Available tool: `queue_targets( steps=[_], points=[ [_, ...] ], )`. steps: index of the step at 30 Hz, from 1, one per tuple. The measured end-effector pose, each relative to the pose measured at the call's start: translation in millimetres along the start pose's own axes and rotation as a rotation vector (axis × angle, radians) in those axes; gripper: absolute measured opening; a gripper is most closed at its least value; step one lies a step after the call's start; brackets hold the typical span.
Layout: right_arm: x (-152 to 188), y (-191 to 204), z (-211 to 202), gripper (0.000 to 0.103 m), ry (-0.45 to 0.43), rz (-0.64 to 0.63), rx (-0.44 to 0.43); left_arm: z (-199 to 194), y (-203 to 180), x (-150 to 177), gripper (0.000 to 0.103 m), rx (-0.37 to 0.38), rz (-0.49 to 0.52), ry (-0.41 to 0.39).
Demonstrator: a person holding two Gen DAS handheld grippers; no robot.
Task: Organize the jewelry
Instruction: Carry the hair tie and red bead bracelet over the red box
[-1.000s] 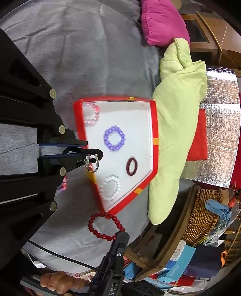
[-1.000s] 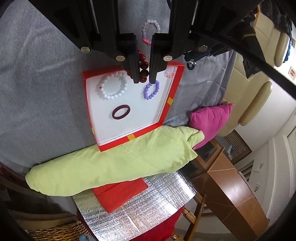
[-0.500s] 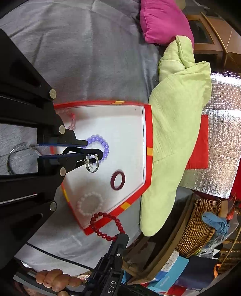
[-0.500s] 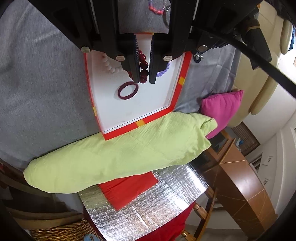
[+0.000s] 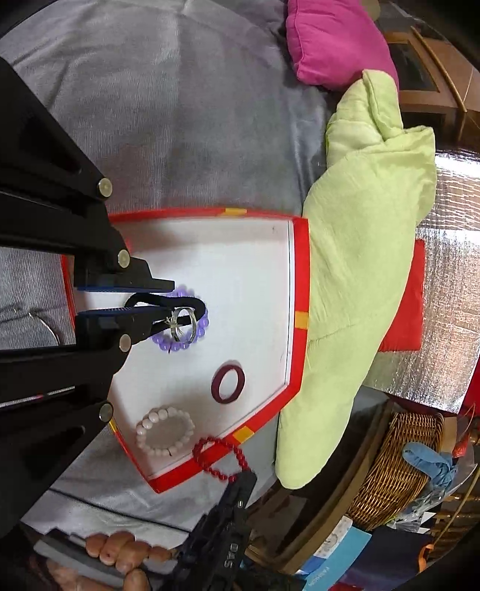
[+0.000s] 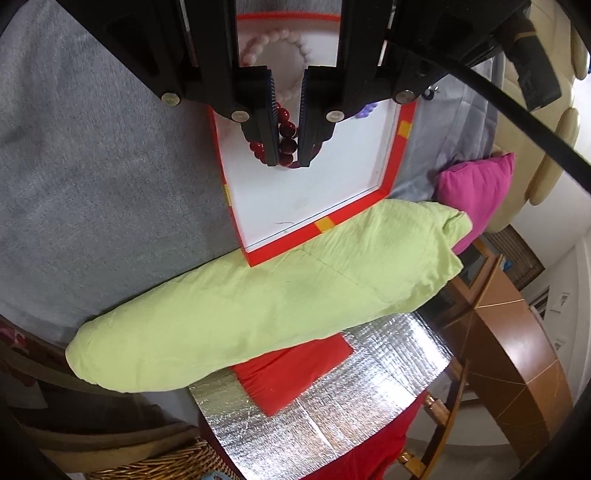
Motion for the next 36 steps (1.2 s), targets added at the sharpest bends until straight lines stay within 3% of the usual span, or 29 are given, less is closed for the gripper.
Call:
queue_targets(
  steps=[11, 16, 26, 36],
  points=[
    [-15.8, 12.5, 18.7, 0.011, -0.019, 0.02, -0.027, 8.9, -27.3, -0.3, 0.007, 0.063, 0.048, 0.013],
    [-23.3, 37.3, 31.1, 0.011, -0.01, 0.01, -0.083, 13.9, -16.5, -3.2, 0.007, 0.023, 0.016, 0.014],
    [-11.3, 92.0, 89.3, 0.011, 0.096, 0.01, -0.191, 32.2, 25.6, -23.1, 0.007, -0.069, -0.027, -0.011],
    [-12.7, 68.5, 124.0, 0.014, 0.131, 0.068, -0.123, 55.5, 42.3, -34.6, 0.008, -0.101, -0.045, 0.011]
  ],
)
Point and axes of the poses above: each gripper's, at about its wrist camera, not at the fingertips, and z roughly the way its jaws point, y to its left, x to its underside, the point moved 6 cm from there along z, roughly the way its jaws point, and after that the axes turned 4 degrees about x, right-handed, at the moved point
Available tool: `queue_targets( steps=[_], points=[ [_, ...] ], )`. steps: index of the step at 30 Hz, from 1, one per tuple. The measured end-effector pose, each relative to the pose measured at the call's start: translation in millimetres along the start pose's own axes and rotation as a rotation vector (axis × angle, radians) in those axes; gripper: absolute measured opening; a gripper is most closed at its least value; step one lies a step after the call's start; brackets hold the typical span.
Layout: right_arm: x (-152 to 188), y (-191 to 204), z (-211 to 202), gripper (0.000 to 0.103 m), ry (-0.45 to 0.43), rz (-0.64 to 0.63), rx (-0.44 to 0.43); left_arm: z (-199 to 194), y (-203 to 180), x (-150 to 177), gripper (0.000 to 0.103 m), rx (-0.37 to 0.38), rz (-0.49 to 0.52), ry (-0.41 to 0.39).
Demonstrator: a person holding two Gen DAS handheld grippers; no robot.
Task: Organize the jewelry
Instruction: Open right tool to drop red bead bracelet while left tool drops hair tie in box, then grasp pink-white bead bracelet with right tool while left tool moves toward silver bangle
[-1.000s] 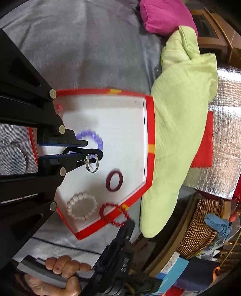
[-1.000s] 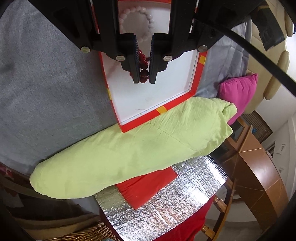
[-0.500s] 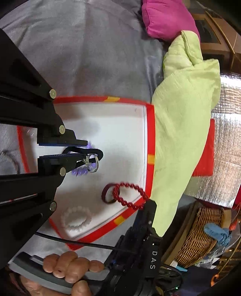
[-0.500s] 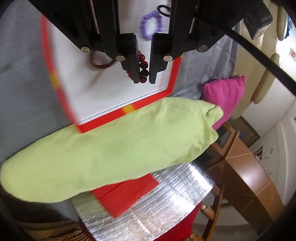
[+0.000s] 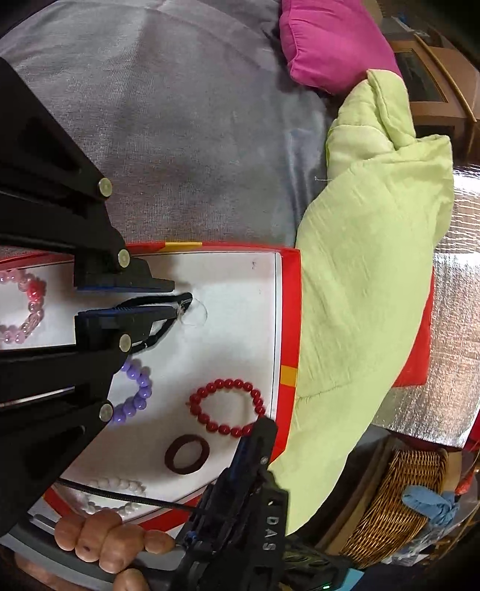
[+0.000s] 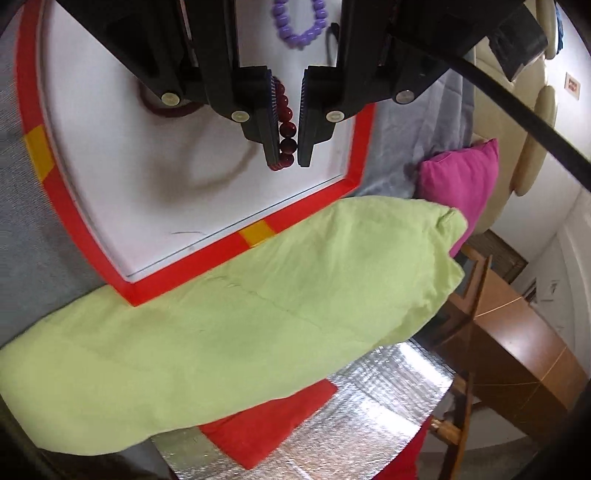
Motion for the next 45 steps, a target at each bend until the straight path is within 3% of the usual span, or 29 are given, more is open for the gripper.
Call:
queue_targets(
  steps=[2, 5, 8, 11, 17, 24, 34, 39, 42, 45],
  points=[
    [-3.3, -6.0, -2.8, 0.015, -0.01, 0.008, 0.025, 0.0, 1.5, -1.5, 0.013, 0.005, -0.017, 0.002],
    [-6.2, -11.1, -9.5, 0.028, -0.015, 0.016, 0.032, -5.5, 1.4, -2.2, 0.041, 0.01, -0.029, -0.007],
    [-8.8, -13.6, -22.3, 0.03, -0.032, 0.004, 0.047, -17.1, -3.2, -5.2, 0.046, -0.005, 0.003, -0.032],
    [-6.9, -12.9, -36.8, 0.03, -0.044, -0.017, 0.058, -31.6, -4.3, -9.1, 0.058, -0.035, 0.018, -0.069],
    [13.3, -10.3, -67.1, 0.03, -0.003, -0.085, 0.097, -52.0, 1.4, -6.4, 0.062, -0.052, -0.02, -0.081],
    [37.5, -5.1, -113.5, 0.03, 0.008, -0.172, 0.111, -82.4, 0.6, 12.4, 0.067, -0.106, 0.025, -0.094],
    [116.4, -29.6, -154.6, 0.03, 0.137, -0.234, 0.145, -109.5, -4.1, 58.6, 0.069, -0.109, 0.075, -0.045],
    [159.9, -28.8, -158.2, 0.036, 0.209, -0.308, 0.147, -114.1, -2.0, 84.7, 0.073, -0.112, 0.052, 0.004],
    [178.7, -21.3, -156.7, 0.05, 0.239, -0.362, 0.134, -113.8, 1.9, 100.2, 0.075, -0.129, 0.04, 0.044],
    [194.2, -8.5, -153.4, 0.054, 0.262, -0.439, 0.115, -111.5, 6.7, 111.3, 0.075, -0.159, 0.055, 0.08]
  ],
)
Point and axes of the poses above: each gripper's, at about its wrist camera, not at the fingertips, and z roughly the way its jaws point, y to its left, x to its underside, the point moved 6 cm from there along z, roughly the way its jaws point, and after that the axes turned 4 degrees about x, right-handed, at the moved point
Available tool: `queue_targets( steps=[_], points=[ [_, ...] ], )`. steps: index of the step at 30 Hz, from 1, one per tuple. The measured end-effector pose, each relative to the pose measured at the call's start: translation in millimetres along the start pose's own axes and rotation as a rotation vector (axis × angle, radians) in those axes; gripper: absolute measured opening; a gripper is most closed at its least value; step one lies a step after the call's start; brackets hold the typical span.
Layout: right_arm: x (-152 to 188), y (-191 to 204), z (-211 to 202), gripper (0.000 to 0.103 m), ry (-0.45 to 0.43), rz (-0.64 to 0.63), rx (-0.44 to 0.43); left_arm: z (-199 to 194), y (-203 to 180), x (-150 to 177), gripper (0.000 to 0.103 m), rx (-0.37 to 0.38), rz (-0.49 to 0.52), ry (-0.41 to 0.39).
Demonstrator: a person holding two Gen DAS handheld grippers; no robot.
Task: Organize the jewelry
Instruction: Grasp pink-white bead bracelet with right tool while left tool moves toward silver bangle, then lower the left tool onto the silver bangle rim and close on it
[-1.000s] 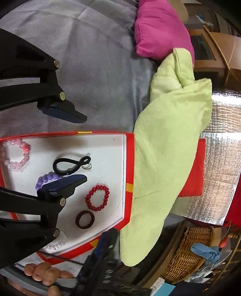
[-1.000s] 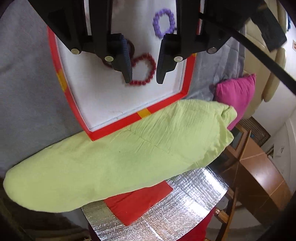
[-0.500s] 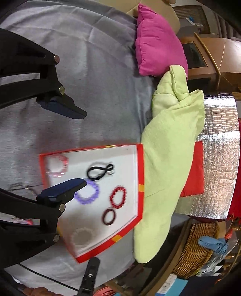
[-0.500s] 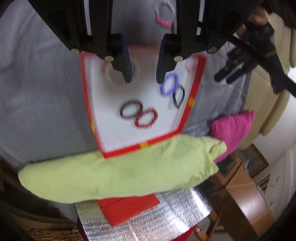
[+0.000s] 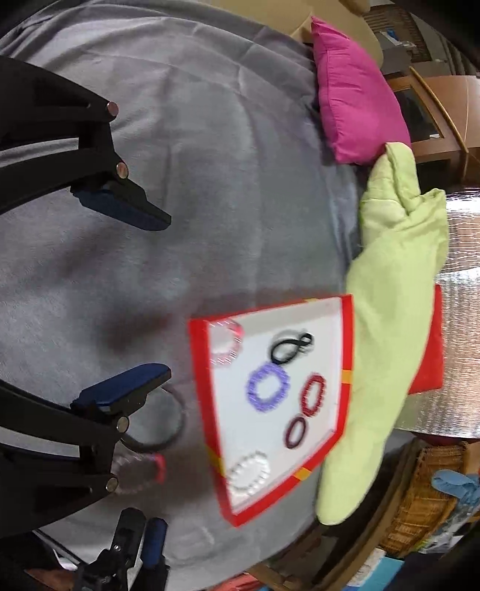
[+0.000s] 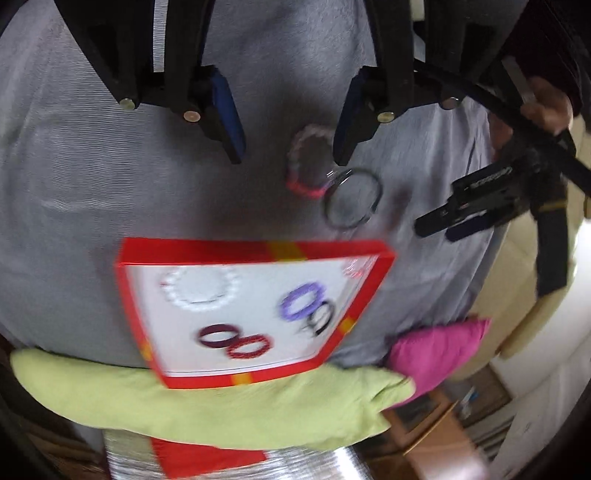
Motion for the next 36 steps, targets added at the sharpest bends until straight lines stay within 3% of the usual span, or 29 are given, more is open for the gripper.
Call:
queue_targets(
  steps=[5, 10, 11, 13, 15, 20, 23, 27, 36],
  points=[
    [6.9, 21.8, 17.2, 0.054, 0.022, -0.132, 0.042, 3.9, 7.5, 1.8, 0.076, -0.026, 0.018, 0.013],
    [8.4, 28.9, 30.3, 0.053, -0.001, -0.203, 0.106, 2.0, 3.8, -2.6, 0.077, 0.058, -0.017, 0.004],
    [8.5, 29.6, 31.4, 0.048, -0.011, -0.222, 0.12, 1.6, 2.0, -3.2, 0.078, 0.07, -0.019, 0.003],
    [8.4, 26.9, 31.8, 0.024, -0.017, -0.24, 0.153, 0.0, -1.1, -3.7, 0.078, 0.077, -0.016, -0.004],
    [6.1, 20.9, 29.6, 0.017, -0.019, -0.251, 0.171, -1.9, -5.0, -4.1, 0.078, 0.077, 0.001, -0.013],
    [-1.3, -14.0, 19.7, 0.017, -0.028, -0.173, 0.224, -7.7, -24.0, -3.5, 0.079, 0.14, 0.06, -0.037],
    [-1.7, -32.0, 17.1, 0.017, -0.011, -0.1, 0.187, -6.2, -39.6, -1.3, 0.079, 0.18, 0.09, -0.025],
    [-0.1, -32.4, 17.1, 0.017, -0.012, -0.108, 0.179, 1.0, -58.6, 2.9, 0.079, 0.211, 0.102, 0.007],
    [1.0, -34.5, 17.4, 0.017, -0.013, -0.093, 0.155, 17.7, -76.3, 7.7, 0.079, 0.197, 0.12, 0.039]
  ],
)
Point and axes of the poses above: each gripper's, at about its wrist camera, not at the fingertips, and z roughly the way its jaws point, y to its left, x to its underside, the point moved 6 cm from there along z, roughly the way its jaws point, and after that the axes turned 4 degrees about x, right-handed, at the moved point
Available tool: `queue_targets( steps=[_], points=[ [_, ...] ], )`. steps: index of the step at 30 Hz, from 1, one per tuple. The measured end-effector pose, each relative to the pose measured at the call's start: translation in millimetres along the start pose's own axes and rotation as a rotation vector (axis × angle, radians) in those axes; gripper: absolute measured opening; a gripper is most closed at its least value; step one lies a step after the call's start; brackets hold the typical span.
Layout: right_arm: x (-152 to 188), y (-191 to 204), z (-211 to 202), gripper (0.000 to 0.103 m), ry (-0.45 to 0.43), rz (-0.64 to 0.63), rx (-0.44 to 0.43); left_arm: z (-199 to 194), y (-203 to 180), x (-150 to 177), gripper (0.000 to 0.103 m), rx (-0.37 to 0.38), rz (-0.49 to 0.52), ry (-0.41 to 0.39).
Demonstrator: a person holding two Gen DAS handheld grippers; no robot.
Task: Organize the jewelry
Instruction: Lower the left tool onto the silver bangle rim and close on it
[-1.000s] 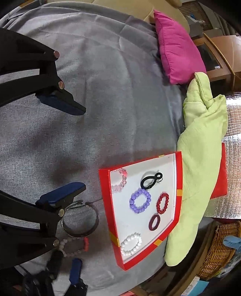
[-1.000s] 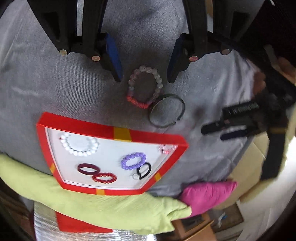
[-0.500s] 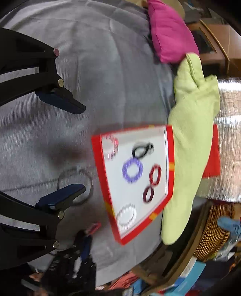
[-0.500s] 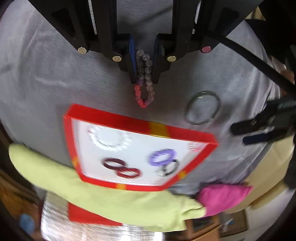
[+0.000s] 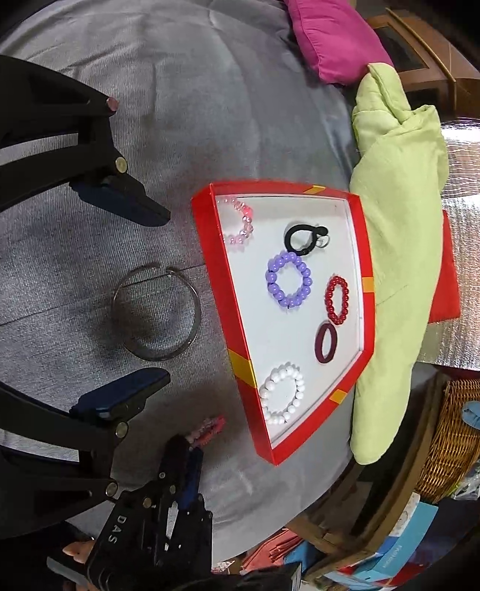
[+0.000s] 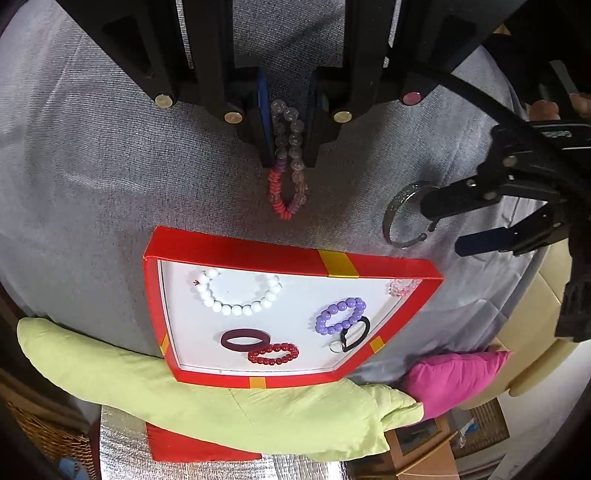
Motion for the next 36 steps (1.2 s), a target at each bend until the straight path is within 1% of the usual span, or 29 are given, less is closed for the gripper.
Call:
queue_targets(
  steps=[5, 10, 16, 22, 25, 30, 34, 36],
  points=[
    [0.7, -2.1, 0.0, 0.017, -0.007, 0.01, -0.019, 5.2, -1.8, 0.5, 0.079, 0.011, -0.02, 0.007],
    [1.3, -2.3, -0.5, 0.017, -0.013, 0.004, -0.024, 10.0, -8.9, 0.4, 0.079, 0.008, 0.005, 0.009],
    [2.6, -2.6, -1.2, 0.017, -0.018, 0.003, -0.029, 22.9, -9.1, 3.6, 0.079, 0.011, -0.001, 0.043],
    [3.6, -3.6, -1.7, 0.018, -0.021, 0.0, -0.037, 25.7, -7.1, 2.5, 0.079, 0.039, -0.018, 0.031],
    [4.2, -3.9, -2.0, 0.018, -0.024, -0.001, -0.04, 28.5, -7.6, 3.9, 0.079, 0.026, -0.005, 0.033],
    [4.6, -4.4, -2.5, 0.018, -0.026, 0.001, -0.045, 29.4, -8.8, 3.3, 0.086, 0.037, 0.004, 0.028],
    [4.6, -4.5, -2.3, 0.018, -0.026, 0.002, -0.046, 29.9, -11.6, 5.1, 0.088, 0.029, 0.027, 0.024],
    [4.7, -4.5, -2.4, 0.018, -0.026, 0.002, -0.046, 29.0, -10.8, 5.4, 0.088, 0.034, 0.024, 0.026]
  ],
)
Point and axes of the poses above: each gripper's, at about its wrist camera, not at the fingertips, and z roughly the way its jaws point, y to its left, x to its underside, the point moved 6 cm from there along z, roughly the way its jaws point, and after that the axes turned 4 degrees about x, right-handed, at the moved point
